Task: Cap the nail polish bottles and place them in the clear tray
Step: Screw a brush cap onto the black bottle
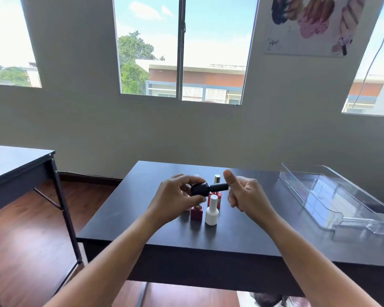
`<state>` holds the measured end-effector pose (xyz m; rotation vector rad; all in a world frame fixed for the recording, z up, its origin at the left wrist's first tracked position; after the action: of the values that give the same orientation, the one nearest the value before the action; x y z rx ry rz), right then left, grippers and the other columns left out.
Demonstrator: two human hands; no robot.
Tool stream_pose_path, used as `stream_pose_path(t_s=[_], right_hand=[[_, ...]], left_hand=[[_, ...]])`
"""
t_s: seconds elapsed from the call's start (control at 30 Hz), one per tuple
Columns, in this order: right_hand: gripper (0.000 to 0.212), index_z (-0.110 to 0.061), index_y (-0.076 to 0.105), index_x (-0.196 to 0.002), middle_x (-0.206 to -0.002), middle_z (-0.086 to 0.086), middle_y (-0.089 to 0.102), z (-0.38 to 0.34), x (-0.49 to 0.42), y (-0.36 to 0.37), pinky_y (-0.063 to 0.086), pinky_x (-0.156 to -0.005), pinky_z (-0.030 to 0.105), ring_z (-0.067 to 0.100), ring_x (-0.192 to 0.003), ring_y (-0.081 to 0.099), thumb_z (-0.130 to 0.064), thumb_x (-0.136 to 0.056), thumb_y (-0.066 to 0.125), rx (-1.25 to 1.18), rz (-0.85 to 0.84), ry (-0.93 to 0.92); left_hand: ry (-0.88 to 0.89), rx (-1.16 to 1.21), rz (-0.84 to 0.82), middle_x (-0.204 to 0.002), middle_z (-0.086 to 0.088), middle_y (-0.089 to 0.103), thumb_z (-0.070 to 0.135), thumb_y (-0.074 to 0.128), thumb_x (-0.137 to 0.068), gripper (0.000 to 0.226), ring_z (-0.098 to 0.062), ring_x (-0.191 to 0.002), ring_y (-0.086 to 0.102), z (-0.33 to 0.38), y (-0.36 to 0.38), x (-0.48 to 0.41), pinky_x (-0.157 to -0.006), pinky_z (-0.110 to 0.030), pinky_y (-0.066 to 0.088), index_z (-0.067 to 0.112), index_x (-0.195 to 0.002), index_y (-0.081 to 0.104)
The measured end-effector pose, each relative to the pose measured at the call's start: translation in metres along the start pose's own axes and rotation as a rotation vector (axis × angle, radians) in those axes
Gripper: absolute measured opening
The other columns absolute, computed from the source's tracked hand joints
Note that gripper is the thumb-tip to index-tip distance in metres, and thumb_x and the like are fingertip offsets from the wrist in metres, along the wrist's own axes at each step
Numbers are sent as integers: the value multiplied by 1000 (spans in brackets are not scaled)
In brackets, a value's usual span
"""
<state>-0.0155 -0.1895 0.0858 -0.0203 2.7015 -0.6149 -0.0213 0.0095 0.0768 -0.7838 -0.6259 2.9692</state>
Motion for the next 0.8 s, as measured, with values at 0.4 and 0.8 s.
stream_pose_path(t_s=[0.4, 0.8], right_hand=[[46, -10, 67, -67, -53, -1, 65, -1, 8, -2, 40, -45, 22, 8, -40, 47, -50, -87, 60, 3, 25, -122], [22, -29, 67, -103, -74, -5, 69, 2, 7, -4, 53, -70, 36, 9, -60, 57, -25, -83, 75, 62, -80, -90]], left_hand=[[28, -28, 16, -89, 34, 62, 14, 87, -65, 45, 2, -77, 63, 1, 1, 3, -62, -2, 42, 48, -90, 72], [-50, -32, -17, -89, 22, 67, 22, 85, -64, 39, 1, -80, 64, -9, -3, 8, -66, -3, 41, 41, -96, 75]])
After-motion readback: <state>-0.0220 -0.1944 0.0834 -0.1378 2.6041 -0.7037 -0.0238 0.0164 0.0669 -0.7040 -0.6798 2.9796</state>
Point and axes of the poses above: each hand's wrist, its own x-axis away from the middle knuckle, its own y-axis out of the palm, z = x × y, the point moved 4 cm from there along -x, towards the middle knuckle
